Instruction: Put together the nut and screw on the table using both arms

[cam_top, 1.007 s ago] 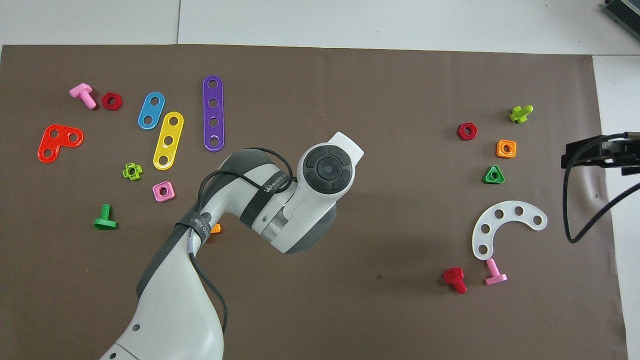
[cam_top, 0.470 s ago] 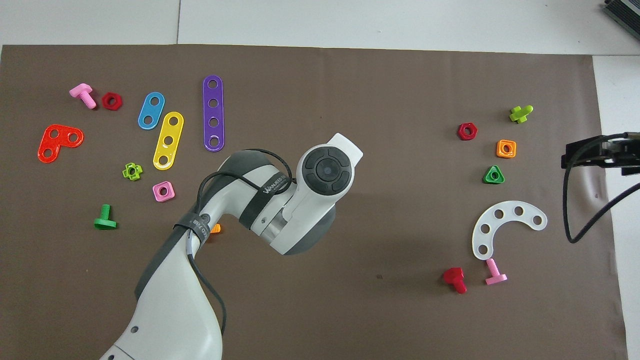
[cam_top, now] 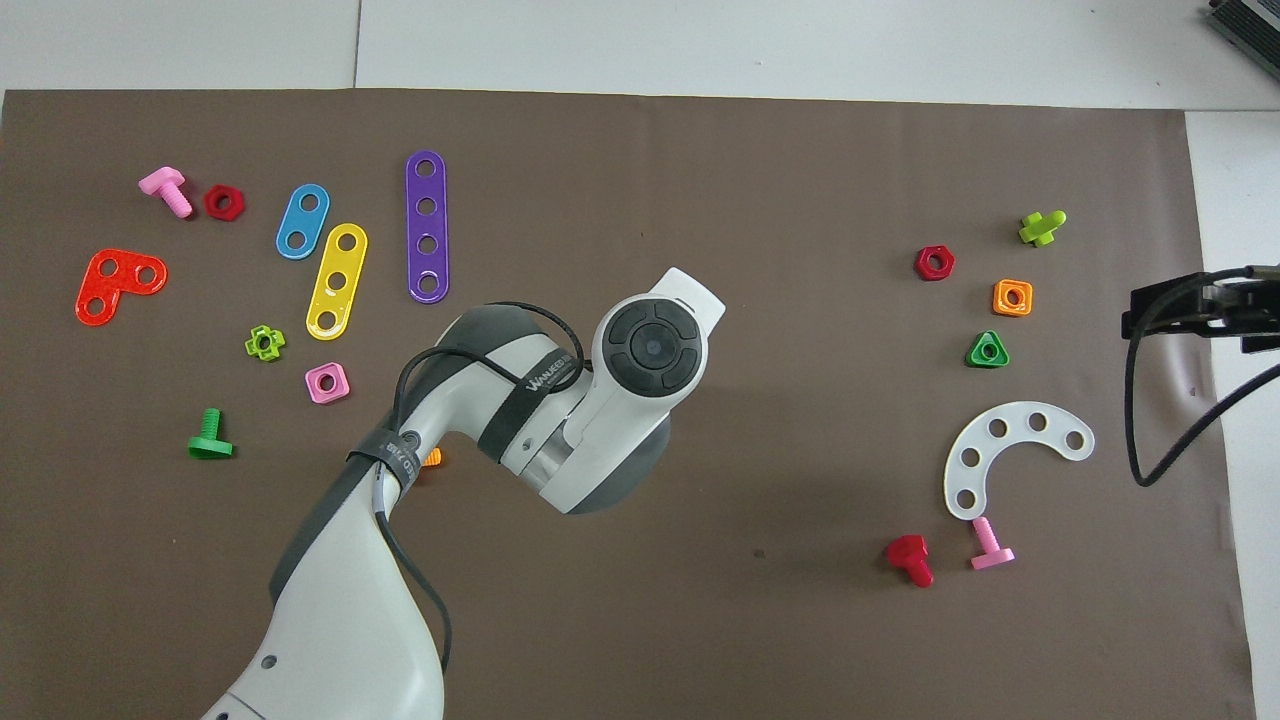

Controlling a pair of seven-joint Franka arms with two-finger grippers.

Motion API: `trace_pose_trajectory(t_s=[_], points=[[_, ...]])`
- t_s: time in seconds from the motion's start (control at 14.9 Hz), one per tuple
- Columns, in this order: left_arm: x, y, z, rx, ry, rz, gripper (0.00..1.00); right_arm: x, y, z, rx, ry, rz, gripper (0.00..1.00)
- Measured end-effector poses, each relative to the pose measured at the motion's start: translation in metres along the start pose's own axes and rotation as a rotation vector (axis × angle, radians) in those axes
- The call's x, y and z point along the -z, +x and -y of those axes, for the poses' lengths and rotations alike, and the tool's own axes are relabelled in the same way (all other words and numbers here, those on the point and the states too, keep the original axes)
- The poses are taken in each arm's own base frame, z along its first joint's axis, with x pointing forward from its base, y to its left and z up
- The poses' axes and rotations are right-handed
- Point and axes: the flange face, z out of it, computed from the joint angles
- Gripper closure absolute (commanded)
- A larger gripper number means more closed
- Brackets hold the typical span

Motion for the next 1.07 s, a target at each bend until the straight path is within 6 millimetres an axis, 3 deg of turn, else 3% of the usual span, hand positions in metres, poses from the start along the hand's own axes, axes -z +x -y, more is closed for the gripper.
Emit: trace_pose_trajectory(t_s=[1.07], points=[[0.0007,-0.0019,0.0023,0.008,0.003,0.006,1.00,0.0004,0.0022,-0.0009,-0.002,0.002,-0.018,0.00]])
